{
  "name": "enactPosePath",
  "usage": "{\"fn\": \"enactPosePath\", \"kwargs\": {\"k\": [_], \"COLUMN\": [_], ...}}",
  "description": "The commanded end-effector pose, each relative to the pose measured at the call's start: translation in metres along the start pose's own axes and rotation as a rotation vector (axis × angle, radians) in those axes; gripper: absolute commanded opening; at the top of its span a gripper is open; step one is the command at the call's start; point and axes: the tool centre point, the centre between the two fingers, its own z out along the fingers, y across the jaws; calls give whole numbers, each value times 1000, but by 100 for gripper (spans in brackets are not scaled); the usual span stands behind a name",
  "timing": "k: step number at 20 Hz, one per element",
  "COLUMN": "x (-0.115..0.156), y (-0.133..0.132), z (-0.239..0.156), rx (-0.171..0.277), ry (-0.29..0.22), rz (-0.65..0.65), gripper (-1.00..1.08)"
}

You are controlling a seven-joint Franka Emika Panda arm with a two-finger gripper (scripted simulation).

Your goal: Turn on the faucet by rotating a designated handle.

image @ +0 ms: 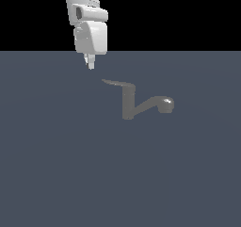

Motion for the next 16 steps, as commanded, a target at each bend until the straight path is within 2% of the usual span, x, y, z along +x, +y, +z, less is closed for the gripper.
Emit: {"fn": "enactPosePath", "kwargs": {"k": [1, 8, 16], "x": [13, 47, 74], "y": [-12, -39, -54], "z": [13, 44, 64], "rx": [1, 2, 4], "ry": [2, 5, 5], "rz": [60, 203, 302], "gripper": [-100, -100, -100]}}
